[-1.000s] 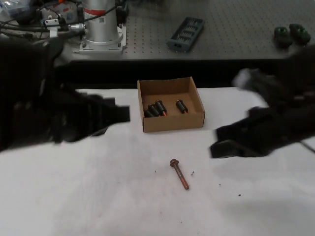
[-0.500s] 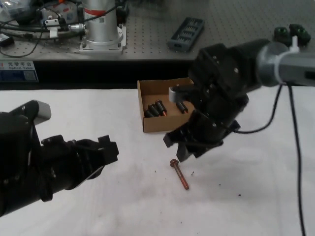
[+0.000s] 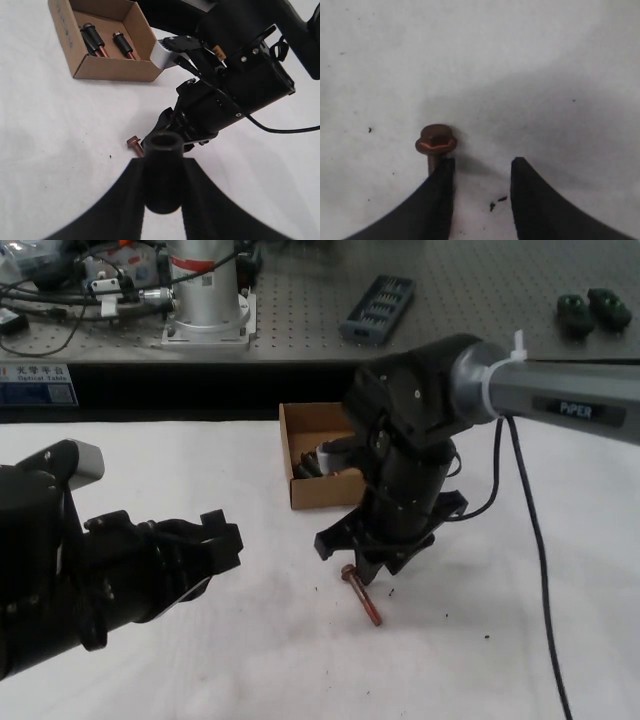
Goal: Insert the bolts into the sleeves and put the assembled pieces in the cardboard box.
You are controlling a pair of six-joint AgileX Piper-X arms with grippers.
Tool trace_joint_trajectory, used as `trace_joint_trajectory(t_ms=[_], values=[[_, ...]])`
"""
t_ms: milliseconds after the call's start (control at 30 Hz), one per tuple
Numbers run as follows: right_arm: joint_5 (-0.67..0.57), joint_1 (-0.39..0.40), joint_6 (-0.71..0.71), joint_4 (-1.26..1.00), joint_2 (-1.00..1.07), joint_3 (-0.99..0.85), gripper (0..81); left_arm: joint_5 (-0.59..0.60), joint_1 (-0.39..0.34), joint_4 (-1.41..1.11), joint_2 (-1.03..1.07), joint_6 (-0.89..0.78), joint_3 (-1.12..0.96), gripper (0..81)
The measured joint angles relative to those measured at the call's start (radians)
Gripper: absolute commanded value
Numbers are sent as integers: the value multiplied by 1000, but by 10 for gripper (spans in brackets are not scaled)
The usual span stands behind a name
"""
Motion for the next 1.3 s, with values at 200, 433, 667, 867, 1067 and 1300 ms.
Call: trace_joint_trajectory(t_ms=[200, 433, 667, 867, 1067, 1300], values=[[0, 23, 0, 13, 0, -2, 279, 0, 0, 0, 0, 15, 0, 64], [0, 38, 0, 21, 0, -2, 275, 0, 0, 0, 0, 15, 0, 64], [0, 39, 0, -2, 1, -2, 274, 0, 0, 0, 0, 15, 0, 64], [4, 39, 2, -2, 33, -5, 274, 0, 0, 0, 0, 15, 0, 64], [11, 39, 19, -2, 39, -12, 220, 0, 0, 0, 0, 15, 0, 64], [22, 39, 22, -2, 39, -12, 34, 0, 0, 0, 0, 15, 0, 64]])
